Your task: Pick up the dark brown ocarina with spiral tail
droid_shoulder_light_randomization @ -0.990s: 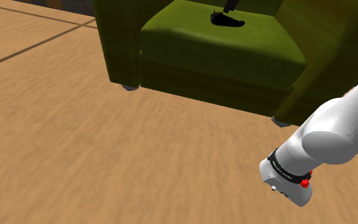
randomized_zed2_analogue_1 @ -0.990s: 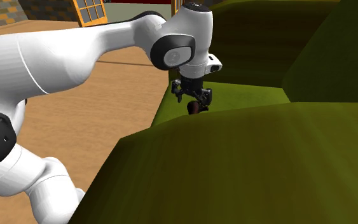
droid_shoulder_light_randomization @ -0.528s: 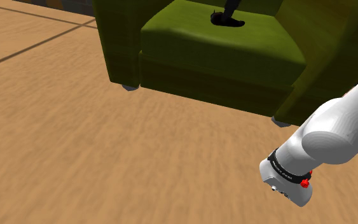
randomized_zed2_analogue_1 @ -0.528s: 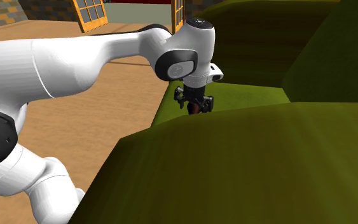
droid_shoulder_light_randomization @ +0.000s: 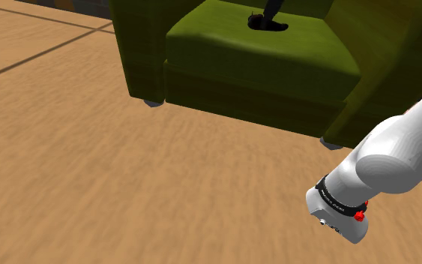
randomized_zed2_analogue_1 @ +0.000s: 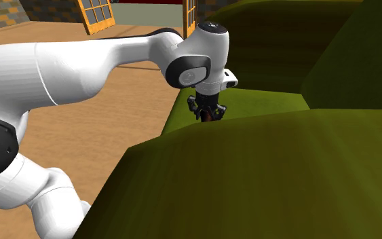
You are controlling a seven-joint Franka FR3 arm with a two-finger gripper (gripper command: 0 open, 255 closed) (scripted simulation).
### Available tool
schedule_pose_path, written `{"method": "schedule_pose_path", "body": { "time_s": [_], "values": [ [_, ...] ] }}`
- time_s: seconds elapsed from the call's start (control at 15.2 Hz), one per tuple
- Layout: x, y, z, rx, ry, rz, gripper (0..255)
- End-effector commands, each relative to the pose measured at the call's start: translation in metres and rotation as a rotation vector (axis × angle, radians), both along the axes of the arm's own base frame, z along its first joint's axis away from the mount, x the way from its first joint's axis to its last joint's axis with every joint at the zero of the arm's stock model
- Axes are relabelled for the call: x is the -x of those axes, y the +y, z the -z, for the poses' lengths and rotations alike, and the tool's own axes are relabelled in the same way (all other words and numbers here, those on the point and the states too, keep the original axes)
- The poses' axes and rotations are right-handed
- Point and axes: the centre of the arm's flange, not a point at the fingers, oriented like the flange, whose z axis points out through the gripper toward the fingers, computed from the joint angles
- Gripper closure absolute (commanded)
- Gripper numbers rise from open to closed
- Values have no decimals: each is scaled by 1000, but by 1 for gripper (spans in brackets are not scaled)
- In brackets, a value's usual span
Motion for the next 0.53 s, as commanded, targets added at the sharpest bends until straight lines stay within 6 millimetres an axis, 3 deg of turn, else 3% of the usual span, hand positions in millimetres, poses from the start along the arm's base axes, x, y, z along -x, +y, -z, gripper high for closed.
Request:
{"method": "schedule_pose_path", "body": {
  "time_s": [0.0, 0.2, 0.46],
  "values": [
    [0, 0, 1, 0, 2, 0, 255],
    [0, 0, 1, 0, 2, 0, 255],
    [0, 0, -20, 0, 2, 0, 255]
  ]
}}
